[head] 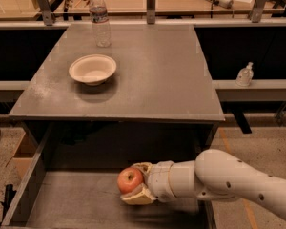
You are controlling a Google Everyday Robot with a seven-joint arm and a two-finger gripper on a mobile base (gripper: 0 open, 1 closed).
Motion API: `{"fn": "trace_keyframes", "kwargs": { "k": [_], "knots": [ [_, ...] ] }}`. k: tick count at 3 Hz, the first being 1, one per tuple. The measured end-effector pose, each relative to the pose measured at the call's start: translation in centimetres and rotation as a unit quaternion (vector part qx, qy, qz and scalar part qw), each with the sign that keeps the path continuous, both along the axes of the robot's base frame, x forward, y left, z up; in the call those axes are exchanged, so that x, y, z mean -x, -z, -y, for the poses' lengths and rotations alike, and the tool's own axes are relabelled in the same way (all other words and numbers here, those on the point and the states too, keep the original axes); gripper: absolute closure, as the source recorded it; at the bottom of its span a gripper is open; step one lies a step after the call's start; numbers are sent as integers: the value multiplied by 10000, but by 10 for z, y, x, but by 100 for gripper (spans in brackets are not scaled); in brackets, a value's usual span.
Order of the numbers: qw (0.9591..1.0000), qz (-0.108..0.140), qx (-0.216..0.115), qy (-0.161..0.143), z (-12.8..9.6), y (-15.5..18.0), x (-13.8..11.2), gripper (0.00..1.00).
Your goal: Place apple into top drawer
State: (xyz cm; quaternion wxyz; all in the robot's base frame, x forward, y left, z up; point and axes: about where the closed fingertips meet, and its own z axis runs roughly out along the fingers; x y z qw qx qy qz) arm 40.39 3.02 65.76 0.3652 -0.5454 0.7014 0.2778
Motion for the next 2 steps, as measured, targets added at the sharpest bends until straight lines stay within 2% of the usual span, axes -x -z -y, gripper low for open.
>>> {"fn": "trace_keyframes", "kwargs": {
  "k": [2],
  "knots": [
    [9995, -84, -97, 290, 4, 30, -7, 12]
  ]
}}
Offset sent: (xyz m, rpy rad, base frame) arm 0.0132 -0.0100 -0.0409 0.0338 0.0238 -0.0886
